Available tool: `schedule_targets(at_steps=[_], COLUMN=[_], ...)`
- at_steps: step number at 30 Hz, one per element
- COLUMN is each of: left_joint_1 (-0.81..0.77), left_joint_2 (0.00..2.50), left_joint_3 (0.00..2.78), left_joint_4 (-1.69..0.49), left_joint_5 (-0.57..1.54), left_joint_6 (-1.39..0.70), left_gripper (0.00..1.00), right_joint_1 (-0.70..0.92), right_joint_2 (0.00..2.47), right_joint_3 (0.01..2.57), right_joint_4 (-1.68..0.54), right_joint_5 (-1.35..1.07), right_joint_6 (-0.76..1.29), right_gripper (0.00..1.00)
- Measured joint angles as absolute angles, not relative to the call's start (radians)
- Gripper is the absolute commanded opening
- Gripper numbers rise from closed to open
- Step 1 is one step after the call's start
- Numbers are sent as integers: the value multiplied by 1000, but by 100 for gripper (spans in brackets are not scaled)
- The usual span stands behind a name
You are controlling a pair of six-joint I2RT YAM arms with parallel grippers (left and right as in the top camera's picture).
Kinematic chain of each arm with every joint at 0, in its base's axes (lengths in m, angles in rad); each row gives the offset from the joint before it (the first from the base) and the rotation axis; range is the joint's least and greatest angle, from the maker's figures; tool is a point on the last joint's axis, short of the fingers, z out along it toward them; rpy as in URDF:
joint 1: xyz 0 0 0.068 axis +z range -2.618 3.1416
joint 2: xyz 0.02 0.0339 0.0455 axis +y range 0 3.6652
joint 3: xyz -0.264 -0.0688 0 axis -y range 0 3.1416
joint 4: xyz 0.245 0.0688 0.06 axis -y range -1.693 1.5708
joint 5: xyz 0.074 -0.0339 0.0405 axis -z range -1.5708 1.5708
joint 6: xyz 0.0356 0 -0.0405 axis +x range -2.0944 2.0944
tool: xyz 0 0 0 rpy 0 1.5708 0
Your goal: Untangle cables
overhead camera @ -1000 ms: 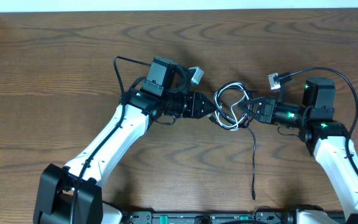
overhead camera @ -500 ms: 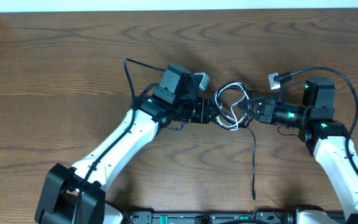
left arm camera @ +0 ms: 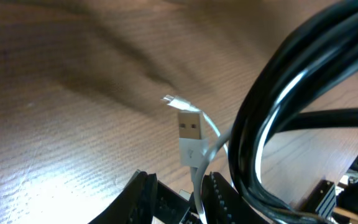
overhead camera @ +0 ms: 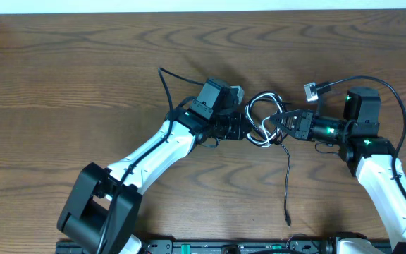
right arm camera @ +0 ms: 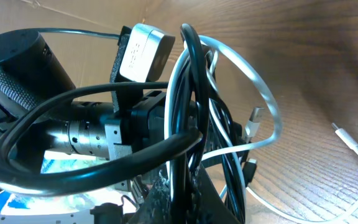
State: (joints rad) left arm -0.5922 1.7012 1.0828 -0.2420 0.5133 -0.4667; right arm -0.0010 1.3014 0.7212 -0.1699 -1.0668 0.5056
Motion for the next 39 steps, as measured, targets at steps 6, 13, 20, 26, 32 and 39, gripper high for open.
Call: schedule_targets(at_steps=[6, 13, 20, 26, 32, 39], left_joint_1=[-593, -557, -453, -421, -419, -419], left_joint_2=[1708, 1708, 1691, 1608, 1586, 1586], left_joint_3=[1083, 1082, 1081, 1081, 1081, 1081], left_joint_4=[-237, -313, -314, -317, -318, -317], left_joint_5=[482, 327, 275, 188, 224, 470], left_joint_6=[-474, -467, -384, -335, -318, -316], left_gripper=[8, 8, 8, 25, 41, 41], right_joint_1=[-1, -1, -1, -1, -1, -1], right_joint_2=[1301, 1301, 1301, 1301, 1301, 1301], right_joint_3=[721, 721, 721, 721, 721, 721], right_joint_4=[-170, -204, -276, -291, -292, -292], right_joint_5=[-1073, -1078, -1081, -1082, -1082, -1082], right_joint_6=[506, 505, 459, 431, 424, 424], right_gripper=[1, 1, 1, 1, 1, 1])
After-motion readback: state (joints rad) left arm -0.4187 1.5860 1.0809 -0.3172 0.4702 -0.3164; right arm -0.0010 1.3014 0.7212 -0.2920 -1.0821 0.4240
